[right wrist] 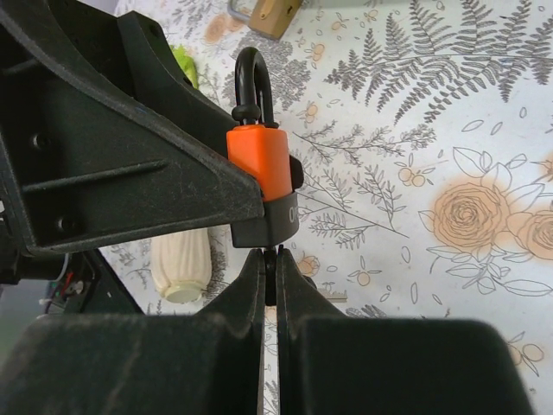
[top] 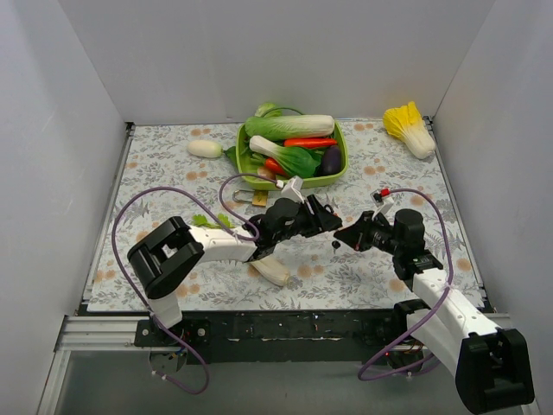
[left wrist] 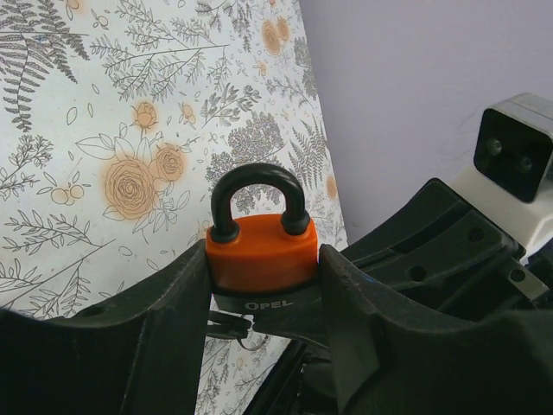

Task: Unlock with the key

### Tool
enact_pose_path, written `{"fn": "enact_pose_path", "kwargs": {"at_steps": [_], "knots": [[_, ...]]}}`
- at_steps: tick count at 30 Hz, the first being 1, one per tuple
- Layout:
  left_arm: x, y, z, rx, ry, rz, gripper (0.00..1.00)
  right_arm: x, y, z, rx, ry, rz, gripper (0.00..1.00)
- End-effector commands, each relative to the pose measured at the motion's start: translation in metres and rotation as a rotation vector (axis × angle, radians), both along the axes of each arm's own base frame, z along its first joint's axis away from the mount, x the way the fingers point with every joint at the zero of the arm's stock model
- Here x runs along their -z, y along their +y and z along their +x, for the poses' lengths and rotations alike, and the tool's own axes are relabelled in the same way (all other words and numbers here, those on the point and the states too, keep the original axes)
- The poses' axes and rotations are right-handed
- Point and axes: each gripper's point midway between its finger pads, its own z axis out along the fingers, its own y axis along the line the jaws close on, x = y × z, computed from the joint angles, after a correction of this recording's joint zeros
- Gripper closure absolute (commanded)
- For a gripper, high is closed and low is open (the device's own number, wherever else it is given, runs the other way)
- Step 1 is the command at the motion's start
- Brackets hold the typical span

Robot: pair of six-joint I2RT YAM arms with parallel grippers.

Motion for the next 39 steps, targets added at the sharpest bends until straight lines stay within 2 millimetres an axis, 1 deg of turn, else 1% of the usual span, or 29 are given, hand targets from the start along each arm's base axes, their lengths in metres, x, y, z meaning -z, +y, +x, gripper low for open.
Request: {"fn": "enact_pose_path", "kwargs": {"at_steps": [1,4,6,17,20,21,22,25,32,35,36,37,38,39], "knots": [[-0.029,-0.021,-0.140,0.505,0.022,-0.061,1.00,-0.089,-0.025,0.059,0.218,-0.342,0.093,0.99],[-0.033,-0.020,-0.142,0.517,0.002,-0.062,1.00,-0.089,-0.023,0.057,0.205,-0.332,0.105,0.99],[-0.039,-0.019,-0.143,0.524,-0.022,-0.071,1.00,-0.089,-0.023,0.056,0.201,-0.326,0.114,0.99],[-0.055,-0.012,-0.148,0.559,-0.103,-0.093,1.00,-0.100,-0.018,0.049,0.146,-0.340,0.174,0.99],[-0.061,-0.010,-0.152,0.578,-0.132,-0.106,1.00,-0.103,-0.018,0.047,0.129,-0.343,0.198,0.99],[-0.058,-0.008,-0.153,0.583,-0.129,-0.103,1.00,-0.105,-0.019,0.047,0.131,-0.345,0.206,0.99],[-0.061,-0.007,-0.155,0.594,-0.136,-0.112,1.00,-0.106,-0.018,0.046,0.119,-0.345,0.212,0.99],[-0.063,-0.005,-0.158,0.606,-0.149,-0.117,1.00,-0.108,-0.017,0.046,0.107,-0.345,0.220,0.99],[-0.059,-0.007,-0.149,0.552,-0.124,-0.090,1.00,-0.108,-0.021,0.047,0.105,-0.367,0.141,0.99],[-0.062,-0.013,-0.140,0.513,-0.113,-0.088,1.00,-0.106,-0.022,0.046,0.101,-0.367,0.115,0.99],[-0.059,-0.015,-0.134,0.483,-0.107,-0.073,1.00,-0.104,-0.022,0.045,0.100,-0.360,0.108,0.99],[-0.061,-0.017,-0.128,0.460,-0.107,-0.065,1.00,-0.102,-0.023,0.045,0.101,-0.355,0.102,0.99],[-0.062,-0.020,-0.121,0.431,-0.095,-0.040,1.00,-0.100,-0.023,0.043,0.096,-0.352,0.098,0.96],[-0.055,-0.022,-0.111,0.383,-0.075,-0.005,1.00,-0.094,-0.022,0.041,0.089,-0.339,0.090,0.85]]}}
